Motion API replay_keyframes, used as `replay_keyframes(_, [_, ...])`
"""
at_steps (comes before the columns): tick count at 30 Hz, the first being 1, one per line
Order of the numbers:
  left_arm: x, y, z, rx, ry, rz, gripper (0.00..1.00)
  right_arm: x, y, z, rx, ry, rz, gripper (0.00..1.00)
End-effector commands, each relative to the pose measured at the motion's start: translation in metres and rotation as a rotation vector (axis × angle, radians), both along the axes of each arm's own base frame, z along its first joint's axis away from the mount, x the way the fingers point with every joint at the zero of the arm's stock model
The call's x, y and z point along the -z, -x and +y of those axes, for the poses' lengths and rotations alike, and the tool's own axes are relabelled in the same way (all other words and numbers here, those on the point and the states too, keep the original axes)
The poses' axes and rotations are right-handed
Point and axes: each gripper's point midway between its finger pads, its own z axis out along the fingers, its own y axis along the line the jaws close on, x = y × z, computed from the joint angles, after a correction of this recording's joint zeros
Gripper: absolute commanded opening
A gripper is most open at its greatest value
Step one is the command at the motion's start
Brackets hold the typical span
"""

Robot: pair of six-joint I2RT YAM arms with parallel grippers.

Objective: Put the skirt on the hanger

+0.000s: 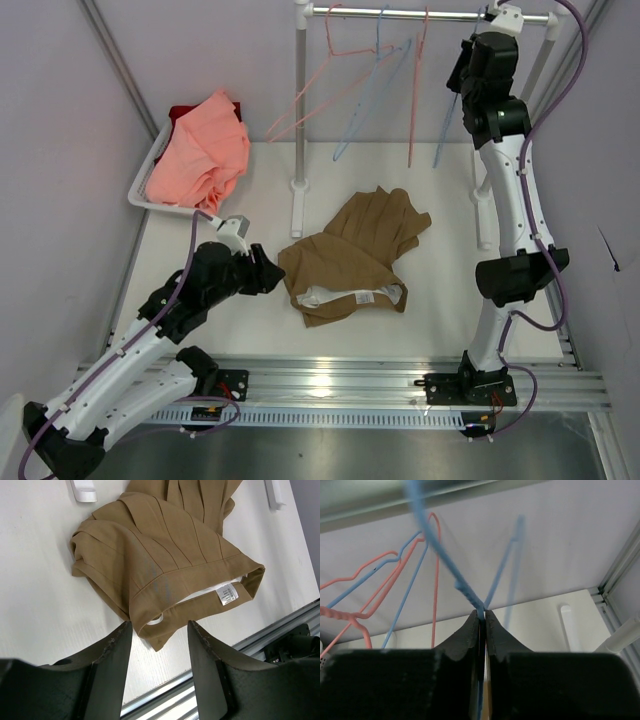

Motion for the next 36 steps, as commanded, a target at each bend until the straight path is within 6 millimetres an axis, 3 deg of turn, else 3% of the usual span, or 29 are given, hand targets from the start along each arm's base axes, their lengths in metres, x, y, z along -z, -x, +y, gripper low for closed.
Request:
replay_keyframes(1, [-0.009, -0.002, -0.002, 0.006, 0.012, -0.036, 0.52, -0.029, 0.004, -0.006, -0.003, 0.010, -0.073, 0.05])
replay_keyframes(3, [-0.010, -0.002, -0.002, 0.008, 0.013, -0.038, 0.51, -0.036, 0.007, -0.006, -0.013, 0.009, -0.090, 0.00])
replay_keyframes(17, [-0.013, -0.004, -0.005, 0.020, 0.010, -0.051, 0.45, -0.082, 0.035, -0.003, -0.100, -0.008, -0.195, 0.00])
replay_keyframes(21, [-0.014, -0.006, -0.006, 0.022, 0.012, -0.053, 0.45, -0.086, 0.044, -0.004, -0.112, -0.016, -0.194, 0.00])
replay_keyframes(27, [-0.014, -0.006, -0.008, 0.033, 0.009, -0.057, 0.46, -0.080, 0.055, -0.004, -0.149, -0.033, -0.173, 0.00])
replay_keyframes(31, [-0.016, -0.009, -0.009, 0.036, 0.006, -0.065, 0.46, -0.076, 0.074, -0.008, -0.148, -0.040, -0.130, 0.00])
replay_keyframes(33, [-0.018, -0.007, -0.014, 0.066, 0.020, -0.065, 0.46, -0.057, 0.080, -0.006, -0.157, -0.059, -0.070, 0.00])
replay_keyframes(34, [-0.020, -0.007, -0.015, 0.071, 0.023, -0.068, 0.46, -0.060, 0.093, -0.007, -0.156, -0.071, -0.072, 0.00])
replay_keyframes(36, [-0.022, -0.007, -0.018, 0.083, 0.030, -0.072, 0.46, -0.026, 0.101, -0.004, -0.165, -0.106, 0.025, 0.00])
